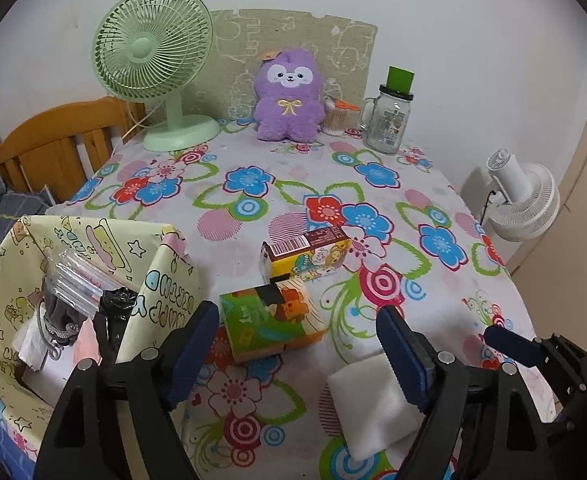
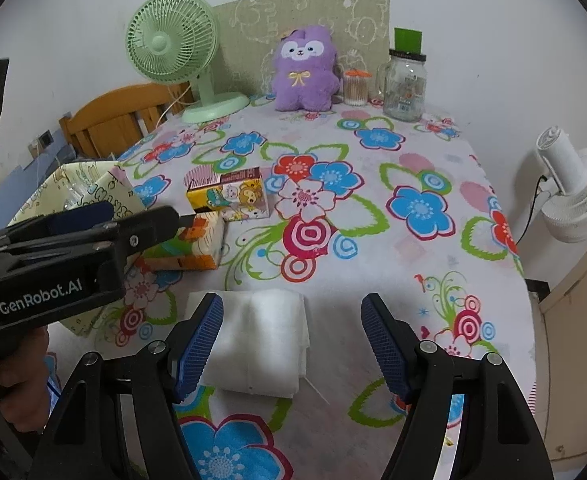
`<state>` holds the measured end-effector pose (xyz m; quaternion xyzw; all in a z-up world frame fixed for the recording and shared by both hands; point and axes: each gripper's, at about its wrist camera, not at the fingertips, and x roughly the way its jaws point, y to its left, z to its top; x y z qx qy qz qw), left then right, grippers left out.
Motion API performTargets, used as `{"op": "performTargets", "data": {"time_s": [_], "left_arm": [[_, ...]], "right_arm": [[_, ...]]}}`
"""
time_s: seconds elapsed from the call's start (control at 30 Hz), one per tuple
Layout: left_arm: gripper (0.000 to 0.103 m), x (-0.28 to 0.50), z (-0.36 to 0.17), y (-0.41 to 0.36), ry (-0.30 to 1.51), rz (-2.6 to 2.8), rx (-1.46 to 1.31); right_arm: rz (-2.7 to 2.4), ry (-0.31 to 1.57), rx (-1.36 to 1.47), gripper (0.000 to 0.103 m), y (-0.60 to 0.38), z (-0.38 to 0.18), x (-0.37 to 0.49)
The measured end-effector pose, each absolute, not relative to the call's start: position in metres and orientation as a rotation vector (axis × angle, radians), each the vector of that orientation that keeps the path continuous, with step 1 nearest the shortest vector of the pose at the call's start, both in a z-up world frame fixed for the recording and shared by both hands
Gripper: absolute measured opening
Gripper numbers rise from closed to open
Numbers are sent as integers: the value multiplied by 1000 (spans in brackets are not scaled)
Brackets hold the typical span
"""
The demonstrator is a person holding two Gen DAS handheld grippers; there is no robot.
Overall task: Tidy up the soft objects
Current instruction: 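Move the open right tool over the white folded towel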
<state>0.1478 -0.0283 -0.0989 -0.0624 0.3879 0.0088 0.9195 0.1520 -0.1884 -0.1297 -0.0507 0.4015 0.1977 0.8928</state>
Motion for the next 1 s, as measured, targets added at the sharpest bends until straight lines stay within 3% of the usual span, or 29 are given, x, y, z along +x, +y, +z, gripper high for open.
{"op": "performTargets", "data": {"time_s": [1.0], "left_arm": [[85,181,-130,-49,871,254,-171]], "right_arm": [[460,887,-76,74,-199,-163,166]]}}
